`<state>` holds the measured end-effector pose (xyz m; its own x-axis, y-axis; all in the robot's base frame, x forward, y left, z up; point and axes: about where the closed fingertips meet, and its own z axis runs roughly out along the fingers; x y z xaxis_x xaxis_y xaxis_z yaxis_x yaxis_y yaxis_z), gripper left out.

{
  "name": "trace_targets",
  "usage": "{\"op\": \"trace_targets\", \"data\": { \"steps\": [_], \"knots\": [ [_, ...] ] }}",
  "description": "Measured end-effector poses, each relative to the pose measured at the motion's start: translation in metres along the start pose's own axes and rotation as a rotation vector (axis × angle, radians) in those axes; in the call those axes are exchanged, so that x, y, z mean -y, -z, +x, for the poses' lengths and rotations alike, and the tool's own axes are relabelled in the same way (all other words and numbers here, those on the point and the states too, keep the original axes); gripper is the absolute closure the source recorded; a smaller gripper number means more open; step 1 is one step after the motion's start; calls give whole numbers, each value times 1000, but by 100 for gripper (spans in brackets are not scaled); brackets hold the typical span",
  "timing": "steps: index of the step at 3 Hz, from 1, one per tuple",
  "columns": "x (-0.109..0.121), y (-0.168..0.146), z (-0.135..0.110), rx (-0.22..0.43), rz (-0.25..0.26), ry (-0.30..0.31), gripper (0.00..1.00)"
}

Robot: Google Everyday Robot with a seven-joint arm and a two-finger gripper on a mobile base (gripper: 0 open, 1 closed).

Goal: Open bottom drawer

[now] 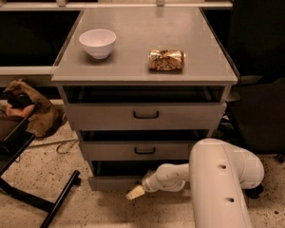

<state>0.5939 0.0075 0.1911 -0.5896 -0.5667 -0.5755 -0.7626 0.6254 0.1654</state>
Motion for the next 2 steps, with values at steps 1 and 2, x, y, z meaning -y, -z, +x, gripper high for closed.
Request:
{"op": "trace_targets", "data": {
  "steps": [1,2],
  "knots": [
    [-1,3,-2,0,0,0,0],
    [-14,9,9,11,-7,-87,0]
  ]
}}
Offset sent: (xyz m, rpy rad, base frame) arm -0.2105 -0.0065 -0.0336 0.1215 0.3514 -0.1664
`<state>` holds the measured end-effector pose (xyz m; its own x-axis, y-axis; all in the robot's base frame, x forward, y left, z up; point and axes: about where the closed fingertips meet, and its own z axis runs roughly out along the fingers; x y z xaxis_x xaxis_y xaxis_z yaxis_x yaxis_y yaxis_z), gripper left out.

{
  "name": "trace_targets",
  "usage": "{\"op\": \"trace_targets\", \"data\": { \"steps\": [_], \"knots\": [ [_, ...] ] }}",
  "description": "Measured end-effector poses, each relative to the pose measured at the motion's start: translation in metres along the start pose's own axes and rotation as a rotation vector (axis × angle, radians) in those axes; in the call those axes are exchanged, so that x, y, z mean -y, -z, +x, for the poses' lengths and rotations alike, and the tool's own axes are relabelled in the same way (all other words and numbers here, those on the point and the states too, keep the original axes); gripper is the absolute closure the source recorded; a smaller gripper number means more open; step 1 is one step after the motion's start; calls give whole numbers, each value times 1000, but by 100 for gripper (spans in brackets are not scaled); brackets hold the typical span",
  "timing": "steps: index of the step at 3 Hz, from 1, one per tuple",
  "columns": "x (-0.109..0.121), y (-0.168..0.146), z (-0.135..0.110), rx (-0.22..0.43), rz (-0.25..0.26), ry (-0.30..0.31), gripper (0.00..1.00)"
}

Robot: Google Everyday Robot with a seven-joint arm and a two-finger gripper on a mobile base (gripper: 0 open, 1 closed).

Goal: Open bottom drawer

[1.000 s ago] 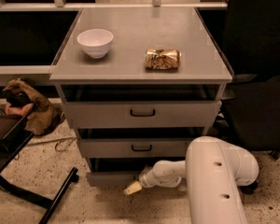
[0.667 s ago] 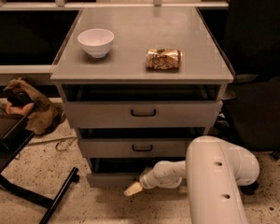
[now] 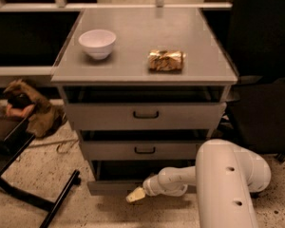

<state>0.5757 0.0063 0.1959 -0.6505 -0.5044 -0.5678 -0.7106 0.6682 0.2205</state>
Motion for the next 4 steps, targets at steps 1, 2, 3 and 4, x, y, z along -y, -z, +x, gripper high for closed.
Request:
{"op": "trace_targets", "data": {
  "steps": [1,2,3,4],
  "knots": [
    [-1,2,-2,0,0,0,0],
    [-23,8,21,-9,-30,-39,0],
    [-23,8,21,-9,-30,-39,0],
    [-42,11,45,-35,-62,-73,0]
  ]
}}
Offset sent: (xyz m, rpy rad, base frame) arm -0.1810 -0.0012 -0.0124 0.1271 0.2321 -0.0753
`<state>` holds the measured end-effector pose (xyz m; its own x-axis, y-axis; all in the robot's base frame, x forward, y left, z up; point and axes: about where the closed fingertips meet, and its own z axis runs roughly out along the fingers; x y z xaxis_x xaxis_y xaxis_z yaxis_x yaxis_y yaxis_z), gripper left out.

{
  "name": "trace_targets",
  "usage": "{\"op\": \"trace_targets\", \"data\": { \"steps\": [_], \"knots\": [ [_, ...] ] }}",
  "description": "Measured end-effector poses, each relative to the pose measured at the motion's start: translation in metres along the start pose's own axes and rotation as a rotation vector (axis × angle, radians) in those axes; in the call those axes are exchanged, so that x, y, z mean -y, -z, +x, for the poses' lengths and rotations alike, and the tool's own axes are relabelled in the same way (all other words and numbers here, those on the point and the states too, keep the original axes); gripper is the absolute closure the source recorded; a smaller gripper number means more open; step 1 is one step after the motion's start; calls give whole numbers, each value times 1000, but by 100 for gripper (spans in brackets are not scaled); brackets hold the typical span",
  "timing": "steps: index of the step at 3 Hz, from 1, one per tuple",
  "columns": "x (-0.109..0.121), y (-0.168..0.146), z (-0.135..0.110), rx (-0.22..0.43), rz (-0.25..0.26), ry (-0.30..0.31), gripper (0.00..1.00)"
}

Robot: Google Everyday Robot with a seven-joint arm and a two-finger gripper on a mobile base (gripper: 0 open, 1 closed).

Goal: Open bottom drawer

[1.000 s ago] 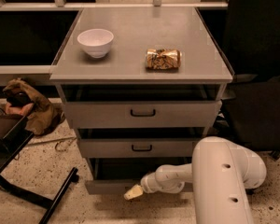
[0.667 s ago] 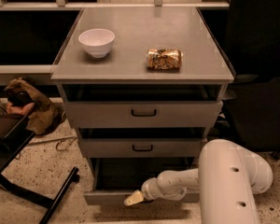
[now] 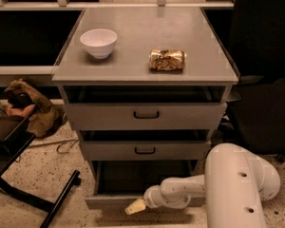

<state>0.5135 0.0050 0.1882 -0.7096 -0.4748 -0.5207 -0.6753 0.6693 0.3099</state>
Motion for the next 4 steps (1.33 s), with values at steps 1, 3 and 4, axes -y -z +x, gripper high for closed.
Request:
{"op": "trace_targets", "data": {
  "steps": [1,3,4],
  "knots": [
    [-4,7,3,3,-1,-22,0],
    [-63,51,59,-47,-8,-109,0],
    [-63,51,59,-47,-8,-109,0]
  ]
}}
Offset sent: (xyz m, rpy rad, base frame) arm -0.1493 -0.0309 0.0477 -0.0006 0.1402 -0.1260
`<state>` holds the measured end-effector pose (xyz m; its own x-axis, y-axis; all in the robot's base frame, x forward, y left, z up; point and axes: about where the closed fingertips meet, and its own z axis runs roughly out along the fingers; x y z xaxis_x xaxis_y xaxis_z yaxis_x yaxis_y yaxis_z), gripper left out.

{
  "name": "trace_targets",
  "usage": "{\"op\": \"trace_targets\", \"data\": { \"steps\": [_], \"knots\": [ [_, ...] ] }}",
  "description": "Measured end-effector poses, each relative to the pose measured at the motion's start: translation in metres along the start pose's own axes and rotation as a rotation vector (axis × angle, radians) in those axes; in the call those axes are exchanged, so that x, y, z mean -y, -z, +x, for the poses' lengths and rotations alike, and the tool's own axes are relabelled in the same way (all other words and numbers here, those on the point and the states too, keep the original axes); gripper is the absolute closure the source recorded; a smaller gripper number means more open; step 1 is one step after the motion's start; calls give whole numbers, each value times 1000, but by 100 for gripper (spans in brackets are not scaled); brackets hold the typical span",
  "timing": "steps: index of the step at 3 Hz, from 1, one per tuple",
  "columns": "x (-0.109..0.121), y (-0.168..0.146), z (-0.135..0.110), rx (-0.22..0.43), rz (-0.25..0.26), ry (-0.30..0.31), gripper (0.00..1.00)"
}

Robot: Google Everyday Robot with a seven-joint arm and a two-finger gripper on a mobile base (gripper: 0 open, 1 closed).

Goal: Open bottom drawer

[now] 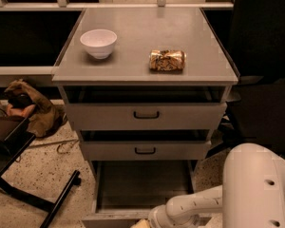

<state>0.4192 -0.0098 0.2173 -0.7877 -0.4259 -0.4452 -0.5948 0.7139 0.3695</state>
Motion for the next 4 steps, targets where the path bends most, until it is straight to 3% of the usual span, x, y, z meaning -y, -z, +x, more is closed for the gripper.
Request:
{"op": "trace_targets", "data": {
  "steps": [1,4],
  "knots": [
    [-6,-4,15,-23,-30,-14,0],
    [-10,1,17,-28,-40,-31,0]
  ]
}}
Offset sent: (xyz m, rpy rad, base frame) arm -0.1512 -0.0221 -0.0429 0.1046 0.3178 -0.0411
